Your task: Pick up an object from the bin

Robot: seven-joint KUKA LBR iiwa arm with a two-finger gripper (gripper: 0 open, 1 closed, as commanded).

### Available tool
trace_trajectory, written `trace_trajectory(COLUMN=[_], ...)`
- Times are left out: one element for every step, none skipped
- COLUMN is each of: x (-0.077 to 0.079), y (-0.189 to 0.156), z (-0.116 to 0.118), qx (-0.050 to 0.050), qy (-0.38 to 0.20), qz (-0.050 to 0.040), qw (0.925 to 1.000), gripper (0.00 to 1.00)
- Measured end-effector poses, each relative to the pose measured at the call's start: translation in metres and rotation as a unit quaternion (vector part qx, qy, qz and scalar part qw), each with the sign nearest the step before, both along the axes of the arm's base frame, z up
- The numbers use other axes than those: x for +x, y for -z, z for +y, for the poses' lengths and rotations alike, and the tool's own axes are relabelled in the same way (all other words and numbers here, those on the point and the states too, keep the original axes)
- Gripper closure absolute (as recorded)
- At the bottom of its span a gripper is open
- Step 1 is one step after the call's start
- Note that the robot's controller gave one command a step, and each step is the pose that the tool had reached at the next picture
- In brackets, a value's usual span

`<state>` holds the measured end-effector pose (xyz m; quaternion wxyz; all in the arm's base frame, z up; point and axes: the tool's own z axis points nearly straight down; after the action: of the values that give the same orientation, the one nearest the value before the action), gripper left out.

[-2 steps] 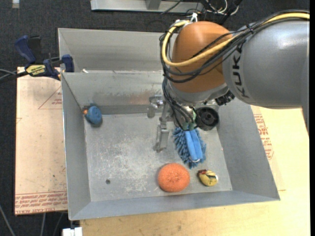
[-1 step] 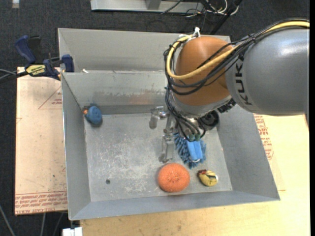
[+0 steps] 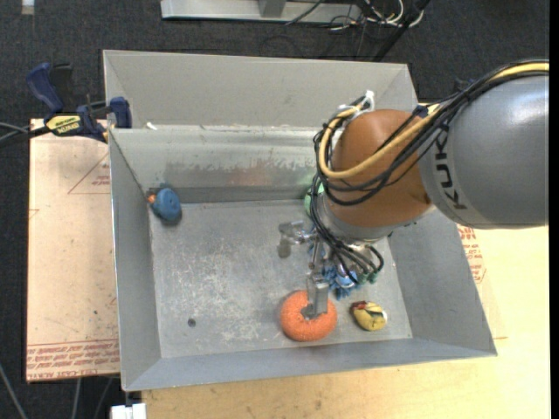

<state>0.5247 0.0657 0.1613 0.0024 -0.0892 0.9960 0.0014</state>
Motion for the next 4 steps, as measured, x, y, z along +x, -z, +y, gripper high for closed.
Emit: trace_trajectory(x=[-0.014,-0.031,-0.034,-0.034], y=[0.026,0.065,0.09,0.09], z=[-0.011,-0.04,-0.038,-0.038], qx=[-0.001,0.0,0.0,0.0], qy=[-0.009,-0.102,-0.049,-0.049], qz=[0.0048,-0.0009,0.0044,0.0044], qw=[0.9999,0.9947,0.9988,0.9988], gripper=[0.0,0.0,1.0,1.0])
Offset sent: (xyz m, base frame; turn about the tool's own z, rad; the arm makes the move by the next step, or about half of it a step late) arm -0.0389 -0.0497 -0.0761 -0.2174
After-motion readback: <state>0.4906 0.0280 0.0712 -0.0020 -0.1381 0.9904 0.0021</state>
